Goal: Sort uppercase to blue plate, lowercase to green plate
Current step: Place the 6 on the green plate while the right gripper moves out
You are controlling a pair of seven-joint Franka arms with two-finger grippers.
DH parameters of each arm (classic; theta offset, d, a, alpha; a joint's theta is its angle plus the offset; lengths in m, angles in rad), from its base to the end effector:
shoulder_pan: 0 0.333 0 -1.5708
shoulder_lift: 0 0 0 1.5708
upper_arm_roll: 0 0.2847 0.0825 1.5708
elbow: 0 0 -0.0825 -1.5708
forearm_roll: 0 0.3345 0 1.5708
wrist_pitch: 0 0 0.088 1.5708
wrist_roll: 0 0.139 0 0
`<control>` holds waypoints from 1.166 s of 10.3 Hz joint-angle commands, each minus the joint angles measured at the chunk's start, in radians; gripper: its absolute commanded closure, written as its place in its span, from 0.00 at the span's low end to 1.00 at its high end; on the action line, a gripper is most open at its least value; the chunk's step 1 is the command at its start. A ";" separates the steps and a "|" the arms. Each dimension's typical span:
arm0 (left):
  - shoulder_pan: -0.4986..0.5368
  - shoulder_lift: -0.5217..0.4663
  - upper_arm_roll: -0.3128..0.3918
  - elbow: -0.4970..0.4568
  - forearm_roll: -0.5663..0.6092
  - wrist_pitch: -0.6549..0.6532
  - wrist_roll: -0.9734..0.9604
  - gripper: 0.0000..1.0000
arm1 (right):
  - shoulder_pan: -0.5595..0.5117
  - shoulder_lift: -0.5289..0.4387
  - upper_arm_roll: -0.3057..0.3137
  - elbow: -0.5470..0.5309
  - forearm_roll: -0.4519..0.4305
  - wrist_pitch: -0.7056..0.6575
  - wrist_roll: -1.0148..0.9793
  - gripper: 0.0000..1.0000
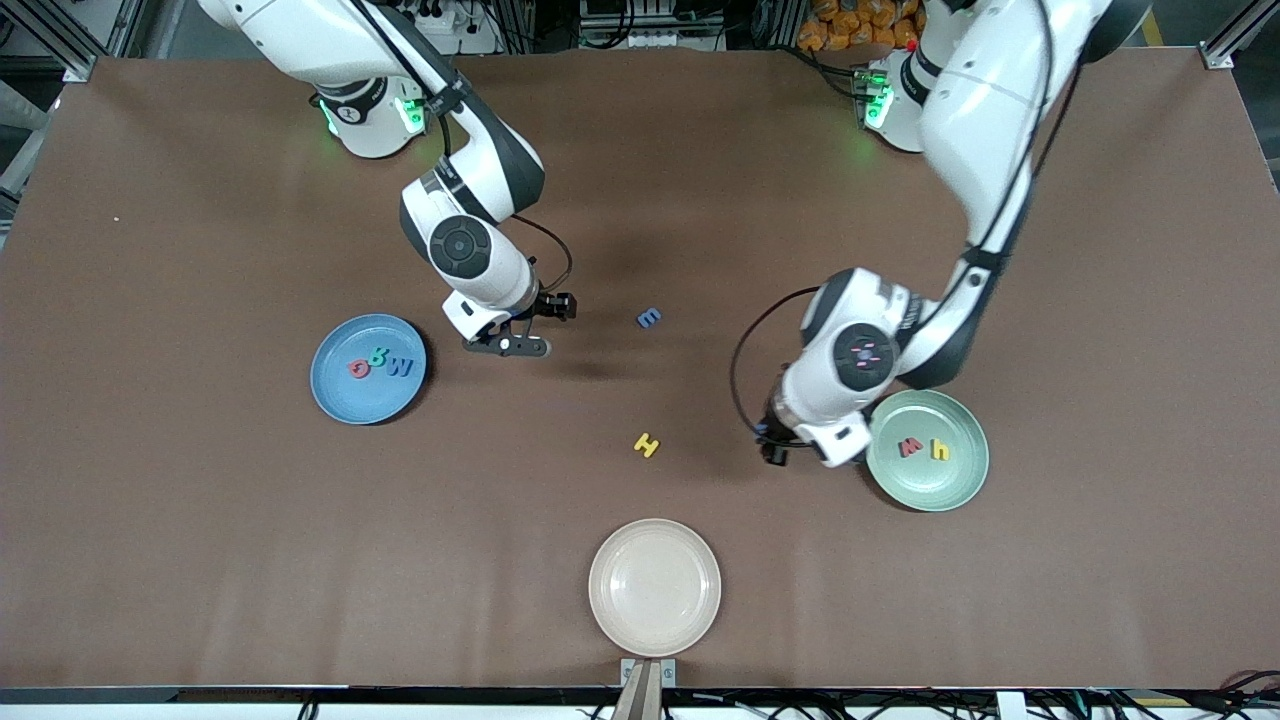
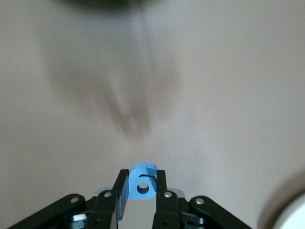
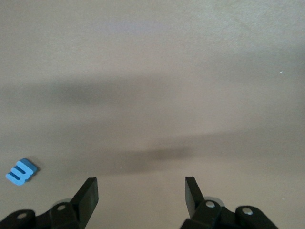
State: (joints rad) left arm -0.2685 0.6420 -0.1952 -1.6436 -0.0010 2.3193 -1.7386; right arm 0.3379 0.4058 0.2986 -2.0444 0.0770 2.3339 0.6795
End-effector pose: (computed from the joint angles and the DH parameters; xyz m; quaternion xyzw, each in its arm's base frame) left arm 0.5749 -0.2744 0.2253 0.7896 0.6104 -0.0416 0.0464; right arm 0.4307 0.3234 0.2186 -0.9934 0.0578 0.0920 0.0364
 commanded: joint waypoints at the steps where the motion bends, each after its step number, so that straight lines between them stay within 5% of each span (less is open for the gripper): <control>1: 0.165 -0.143 -0.052 -0.200 -0.034 0.003 0.192 1.00 | 0.029 0.005 0.007 -0.010 -0.008 0.048 0.087 0.19; 6: 0.357 -0.140 -0.050 -0.199 -0.034 -0.104 0.441 1.00 | 0.036 0.077 0.034 0.134 -0.132 0.122 0.158 0.19; 7: 0.370 -0.136 -0.049 -0.197 -0.027 -0.110 0.445 0.02 | 0.035 0.123 0.034 0.176 -0.149 0.184 0.160 0.19; 12: 0.365 -0.133 -0.035 -0.200 0.018 -0.112 0.436 0.00 | 0.046 0.335 0.028 0.467 -0.169 0.194 0.303 0.19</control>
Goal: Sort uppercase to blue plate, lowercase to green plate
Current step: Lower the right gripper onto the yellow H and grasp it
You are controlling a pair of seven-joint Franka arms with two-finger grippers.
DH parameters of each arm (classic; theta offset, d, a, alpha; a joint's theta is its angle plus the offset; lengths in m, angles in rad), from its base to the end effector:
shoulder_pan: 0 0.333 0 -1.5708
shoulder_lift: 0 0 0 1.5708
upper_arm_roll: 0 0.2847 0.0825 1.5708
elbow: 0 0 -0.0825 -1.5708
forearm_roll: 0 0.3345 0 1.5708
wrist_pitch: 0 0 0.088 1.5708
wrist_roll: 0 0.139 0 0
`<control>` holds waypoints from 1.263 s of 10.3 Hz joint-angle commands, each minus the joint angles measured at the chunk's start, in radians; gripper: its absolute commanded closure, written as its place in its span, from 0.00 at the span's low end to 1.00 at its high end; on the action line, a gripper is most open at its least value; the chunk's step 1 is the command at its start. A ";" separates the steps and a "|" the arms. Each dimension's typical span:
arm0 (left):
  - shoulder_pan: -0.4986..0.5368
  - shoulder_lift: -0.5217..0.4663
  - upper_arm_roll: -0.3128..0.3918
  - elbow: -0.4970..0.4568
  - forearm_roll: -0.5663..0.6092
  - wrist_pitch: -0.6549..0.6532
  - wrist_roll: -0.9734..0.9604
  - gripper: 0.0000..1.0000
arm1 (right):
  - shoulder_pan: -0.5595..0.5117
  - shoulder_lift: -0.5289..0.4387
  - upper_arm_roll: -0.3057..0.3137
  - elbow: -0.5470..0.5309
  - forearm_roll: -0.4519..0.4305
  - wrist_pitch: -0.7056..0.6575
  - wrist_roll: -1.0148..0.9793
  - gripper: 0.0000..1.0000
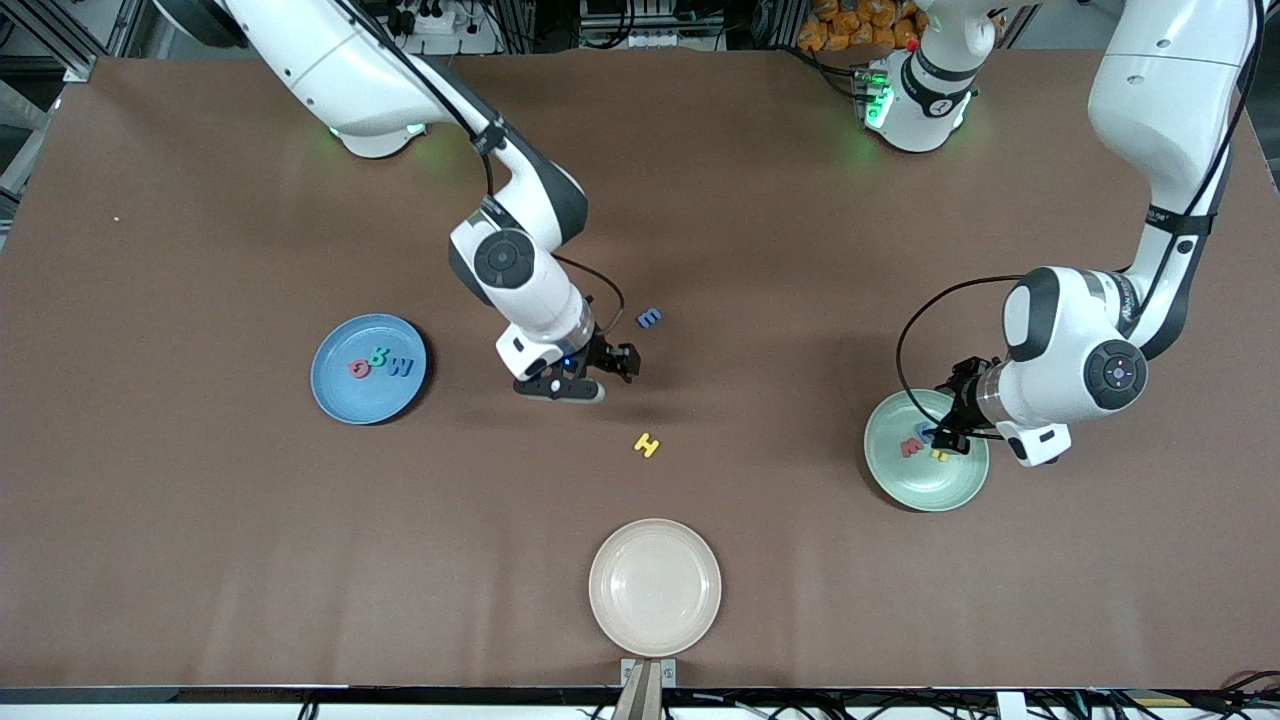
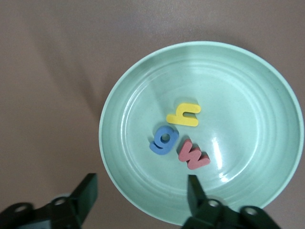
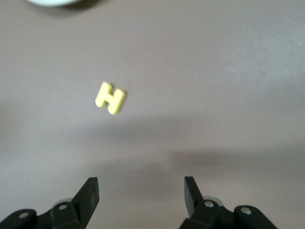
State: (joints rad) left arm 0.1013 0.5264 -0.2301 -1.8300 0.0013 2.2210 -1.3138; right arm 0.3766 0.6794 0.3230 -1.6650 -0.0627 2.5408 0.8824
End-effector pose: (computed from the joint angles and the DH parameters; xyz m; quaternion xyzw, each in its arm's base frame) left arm 0.5749 -0.0702 0.2173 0.8204 0.5656 -0.0838 0.0031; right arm 0.5175 0.4044 0.2278 -0.9842 0.1116 -0.0275 0.1349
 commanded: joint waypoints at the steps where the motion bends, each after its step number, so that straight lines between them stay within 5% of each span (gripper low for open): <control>1: -0.006 -0.025 -0.005 -0.029 0.016 -0.014 0.002 0.00 | 0.014 0.068 -0.001 0.102 -0.073 -0.011 0.125 0.21; 4: -0.008 -0.071 -0.014 -0.098 0.014 -0.004 -0.005 0.00 | 0.021 0.089 -0.001 0.172 -0.294 -0.007 0.113 0.24; 6: -0.002 -0.135 -0.063 -0.197 0.006 0.024 -0.079 0.00 | 0.015 0.109 0.002 0.194 -0.332 0.002 -0.042 0.24; 8: -0.005 -0.210 -0.103 -0.332 0.005 0.132 -0.168 0.00 | 0.025 0.141 0.001 0.188 -0.345 0.155 -0.118 0.23; 11: -0.008 -0.209 -0.178 -0.341 0.003 0.146 -0.310 0.00 | 0.021 0.189 0.001 0.189 -0.389 0.271 -0.302 0.22; 13: -0.011 -0.203 -0.215 -0.331 0.003 0.158 -0.392 0.00 | 0.013 0.204 0.001 0.194 -0.530 0.297 -0.342 0.22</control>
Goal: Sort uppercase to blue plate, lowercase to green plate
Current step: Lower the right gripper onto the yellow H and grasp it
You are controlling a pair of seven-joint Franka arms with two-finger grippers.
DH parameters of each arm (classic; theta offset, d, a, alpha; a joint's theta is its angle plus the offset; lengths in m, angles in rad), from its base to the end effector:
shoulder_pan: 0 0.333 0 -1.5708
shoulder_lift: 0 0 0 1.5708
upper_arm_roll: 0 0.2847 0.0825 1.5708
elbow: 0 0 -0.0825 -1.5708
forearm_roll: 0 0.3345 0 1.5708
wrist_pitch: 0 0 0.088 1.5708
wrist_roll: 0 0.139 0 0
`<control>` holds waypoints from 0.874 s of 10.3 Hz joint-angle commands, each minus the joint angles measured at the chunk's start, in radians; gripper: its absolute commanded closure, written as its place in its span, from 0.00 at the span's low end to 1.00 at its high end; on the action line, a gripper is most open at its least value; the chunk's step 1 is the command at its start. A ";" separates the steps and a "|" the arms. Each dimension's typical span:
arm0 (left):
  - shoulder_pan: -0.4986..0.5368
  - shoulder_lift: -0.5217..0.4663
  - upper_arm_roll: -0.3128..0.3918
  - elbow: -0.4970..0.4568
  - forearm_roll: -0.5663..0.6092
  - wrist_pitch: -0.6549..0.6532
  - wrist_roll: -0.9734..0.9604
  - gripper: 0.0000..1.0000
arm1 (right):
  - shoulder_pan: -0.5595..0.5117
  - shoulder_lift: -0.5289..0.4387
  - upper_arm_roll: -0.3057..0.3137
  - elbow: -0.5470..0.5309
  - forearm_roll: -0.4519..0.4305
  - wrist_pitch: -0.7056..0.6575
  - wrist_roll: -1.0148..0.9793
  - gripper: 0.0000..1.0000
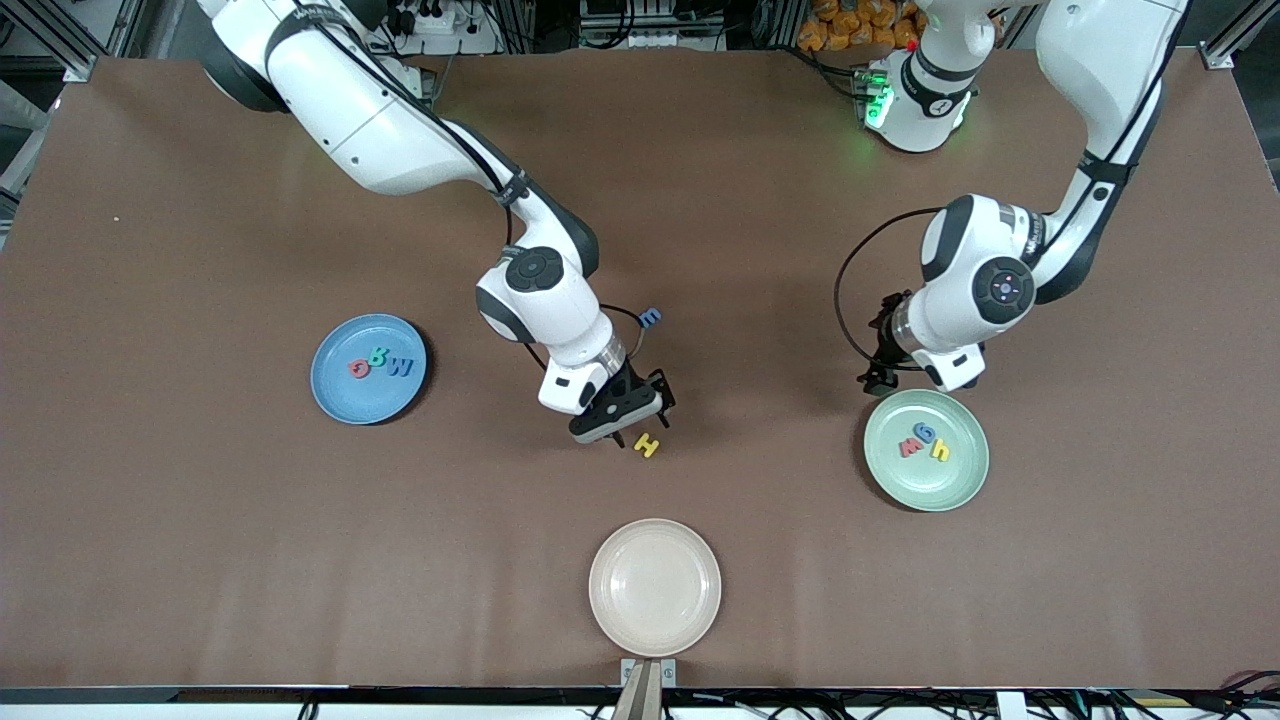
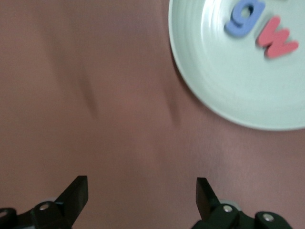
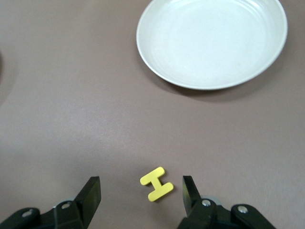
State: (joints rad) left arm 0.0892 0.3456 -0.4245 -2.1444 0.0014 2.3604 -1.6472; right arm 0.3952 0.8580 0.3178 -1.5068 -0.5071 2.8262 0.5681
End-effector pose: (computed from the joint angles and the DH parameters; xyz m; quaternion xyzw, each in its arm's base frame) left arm 0.4854 -0.1732 0.2235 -0.7852 -0.6133 0.0857 0.0032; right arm 0.5494 0.4417 0.2133 -0.9449 -0.2018 -0.2251 0.1257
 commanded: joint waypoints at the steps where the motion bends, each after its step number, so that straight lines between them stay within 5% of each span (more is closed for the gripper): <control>1: -0.006 -0.008 -0.022 0.006 0.003 0.022 -0.078 0.00 | -0.004 0.026 0.006 0.036 -0.156 0.015 -0.030 0.22; 3: -0.019 0.044 -0.022 0.070 0.005 0.022 -0.100 0.00 | -0.006 0.048 0.004 0.036 -0.267 0.079 -0.031 0.22; 9: -0.037 0.102 -0.019 0.106 0.017 0.034 -0.098 0.00 | -0.004 0.128 -0.014 0.066 -0.333 0.151 -0.030 0.22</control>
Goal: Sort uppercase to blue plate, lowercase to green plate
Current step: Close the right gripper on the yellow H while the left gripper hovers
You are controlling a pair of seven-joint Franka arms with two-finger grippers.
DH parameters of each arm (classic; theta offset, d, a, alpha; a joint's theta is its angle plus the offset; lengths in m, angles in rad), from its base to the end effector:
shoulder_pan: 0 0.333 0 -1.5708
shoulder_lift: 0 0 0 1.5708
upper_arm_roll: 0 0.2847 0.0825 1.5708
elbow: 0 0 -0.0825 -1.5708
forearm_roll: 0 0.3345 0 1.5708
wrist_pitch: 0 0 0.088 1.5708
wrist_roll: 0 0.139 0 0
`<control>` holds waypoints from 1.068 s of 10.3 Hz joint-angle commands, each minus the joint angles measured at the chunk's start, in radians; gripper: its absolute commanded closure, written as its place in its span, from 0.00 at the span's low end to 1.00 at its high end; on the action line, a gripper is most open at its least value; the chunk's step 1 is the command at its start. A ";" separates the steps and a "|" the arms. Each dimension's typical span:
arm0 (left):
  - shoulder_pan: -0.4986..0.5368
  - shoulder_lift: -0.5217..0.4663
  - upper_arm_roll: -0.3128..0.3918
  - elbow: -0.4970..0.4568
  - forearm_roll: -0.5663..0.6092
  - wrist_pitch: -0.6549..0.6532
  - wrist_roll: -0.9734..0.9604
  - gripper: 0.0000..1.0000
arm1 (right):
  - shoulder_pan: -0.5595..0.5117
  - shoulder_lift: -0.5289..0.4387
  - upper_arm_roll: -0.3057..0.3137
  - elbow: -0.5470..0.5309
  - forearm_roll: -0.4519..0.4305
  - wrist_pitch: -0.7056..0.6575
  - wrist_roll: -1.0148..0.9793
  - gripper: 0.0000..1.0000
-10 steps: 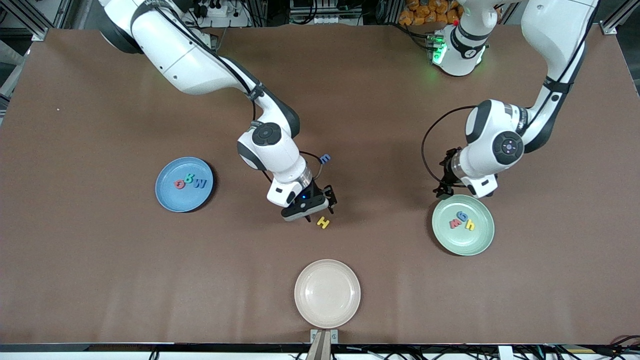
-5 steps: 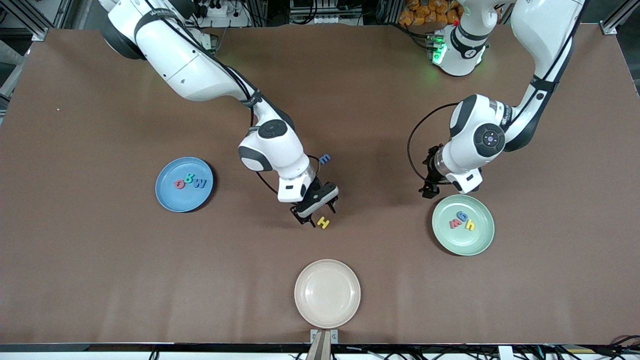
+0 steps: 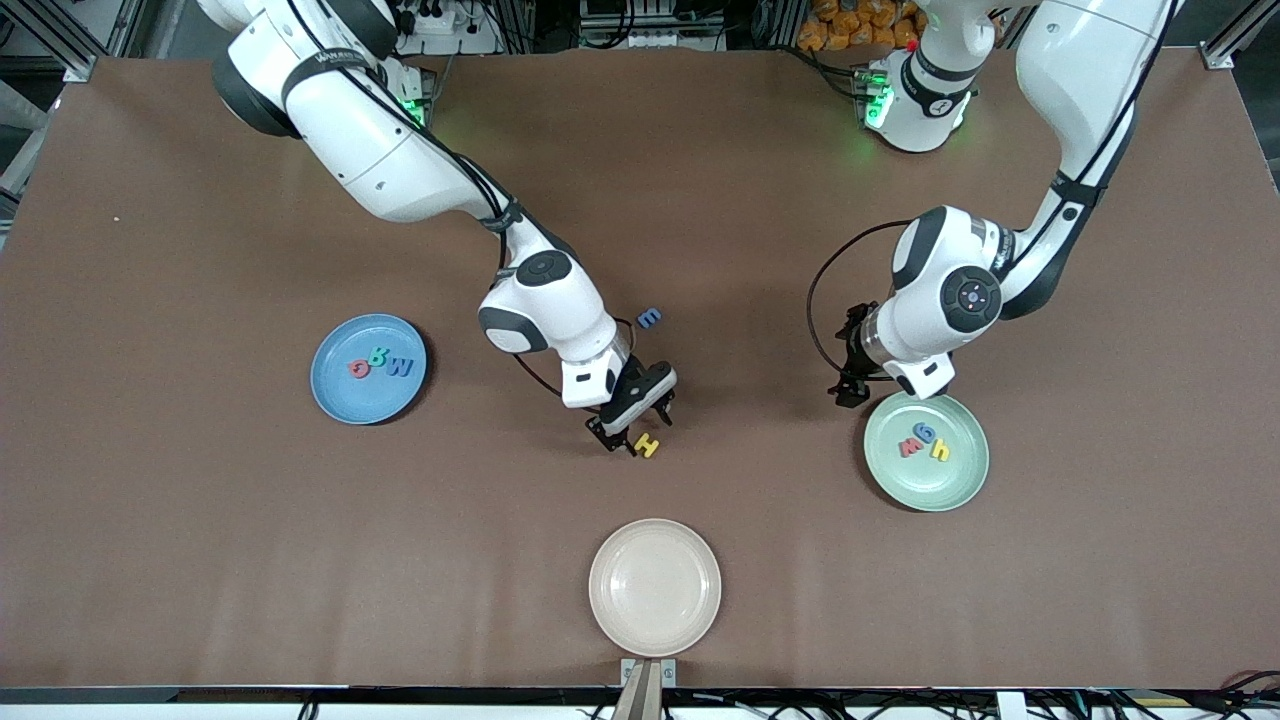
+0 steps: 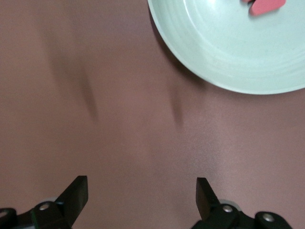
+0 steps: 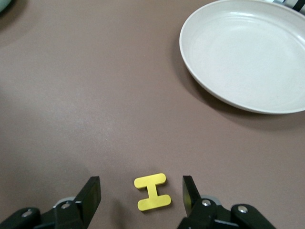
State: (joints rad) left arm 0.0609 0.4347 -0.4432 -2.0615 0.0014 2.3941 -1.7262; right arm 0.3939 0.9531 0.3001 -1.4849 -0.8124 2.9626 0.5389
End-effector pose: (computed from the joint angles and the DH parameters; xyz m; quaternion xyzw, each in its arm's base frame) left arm 0.5008 -0.2036 0.2138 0.7697 0.6312 -0.0939 0.0183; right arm 0.5373 0.4481 0.1713 -0.8936 -0.3372 -0.2795 0.0980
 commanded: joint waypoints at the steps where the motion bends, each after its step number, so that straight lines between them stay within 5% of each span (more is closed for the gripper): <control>1: -0.015 0.016 0.000 0.027 0.017 0.000 -0.019 0.00 | 0.005 0.047 -0.012 0.060 -0.028 0.022 0.000 0.22; 11: -0.012 0.018 0.000 0.031 0.020 0.000 -0.018 0.00 | 0.020 0.096 -0.038 0.100 -0.024 0.050 0.009 0.34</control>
State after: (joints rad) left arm 0.0496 0.4482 -0.4426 -2.0409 0.0014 2.3945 -1.7262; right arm 0.4060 1.0248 0.2665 -1.4214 -0.8179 3.0047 0.5355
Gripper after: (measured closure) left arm 0.000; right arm 0.322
